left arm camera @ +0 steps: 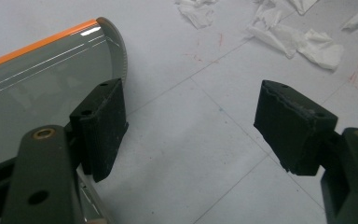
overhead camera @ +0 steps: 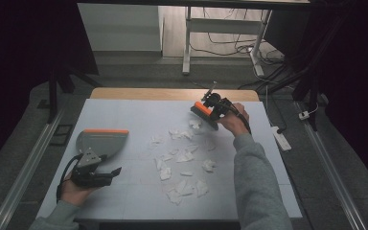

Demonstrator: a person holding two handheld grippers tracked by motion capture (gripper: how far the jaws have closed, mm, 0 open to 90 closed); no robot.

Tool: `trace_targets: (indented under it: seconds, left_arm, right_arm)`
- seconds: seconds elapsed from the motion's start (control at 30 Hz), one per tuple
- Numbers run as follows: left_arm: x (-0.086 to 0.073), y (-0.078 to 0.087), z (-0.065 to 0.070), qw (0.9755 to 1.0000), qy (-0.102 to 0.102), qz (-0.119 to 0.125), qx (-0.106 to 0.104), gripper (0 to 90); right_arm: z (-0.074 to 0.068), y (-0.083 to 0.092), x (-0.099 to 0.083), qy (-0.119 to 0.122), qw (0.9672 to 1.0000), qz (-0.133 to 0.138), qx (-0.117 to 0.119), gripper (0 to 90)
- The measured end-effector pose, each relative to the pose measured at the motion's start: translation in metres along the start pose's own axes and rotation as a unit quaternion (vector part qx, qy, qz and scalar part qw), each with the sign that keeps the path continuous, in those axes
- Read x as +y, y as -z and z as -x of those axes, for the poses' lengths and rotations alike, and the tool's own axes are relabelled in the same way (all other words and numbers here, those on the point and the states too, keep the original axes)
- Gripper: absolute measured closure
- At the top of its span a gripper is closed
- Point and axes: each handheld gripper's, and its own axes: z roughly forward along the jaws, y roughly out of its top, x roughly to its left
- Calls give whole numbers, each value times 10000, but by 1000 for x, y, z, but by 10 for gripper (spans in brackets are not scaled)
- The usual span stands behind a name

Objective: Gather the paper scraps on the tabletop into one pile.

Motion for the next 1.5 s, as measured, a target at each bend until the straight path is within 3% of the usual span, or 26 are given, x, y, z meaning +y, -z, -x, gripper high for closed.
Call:
trace_targets:
  seconds: [0.13, 0.27, 0.37, 0.47, 0.5, 0.63, 0.7, 0.8, 0.93, 1.2, 1.5]
  left_arm:
    - [0, -1, 0, 10000, 6, -22, 10, 258]
    - [0, -1, 2, 10000, -12, -34, 14, 258]
    - [1, -1, 3, 10000, -25, -26, 15, 259]
    - [1, -1, 3, 10000, -30, -29, 14, 259]
    - [1, -1, 3, 10000, -34, -29, 11, 260]
    - [1, -1, 3, 10000, -43, -37, 1, 260]
    - [1, -1, 4, 10000, -50, -37, -10, 260]
    - [1, -1, 5, 10000, -61, -41, -2, 260]
    - [1, 0, 4, 10000, -40, -44, 13, 261]
    - [1, -1, 3, 10000, -27, -58, 16, 261]
    - [1, -1, 3, 10000, -35, -38, 24, 262]
  right_arm:
    - [-7, -1, 4, 274, 9995, -52, 138, 699]
    - [-21, 2, 2, 746, 9969, -140, 205, 701]
    - [-34, 8, -3, 1141, 9928, -179, 329, 701]
    - [-50, 17, -11, 1606, 9855, -207, 500, 701]
    - [-59, 24, -19, 1770, 9816, -127, 704, 701]
    - [-70, 34, -31, 1862, 9784, 46, 895, 700]
    - [-70, 42, -37, 1744, 9809, 230, 832, 700]
    - [-59, 51, -42, 1345, 9869, 543, 706, 700]
    - [-48, 55, -44, 1052, 9905, 682, 569, 699]
    - [-44, 48, -35, 881, 9925, 778, 345, 699]
    - [-48, 37, -4, 935, 9922, 805, 198, 699]
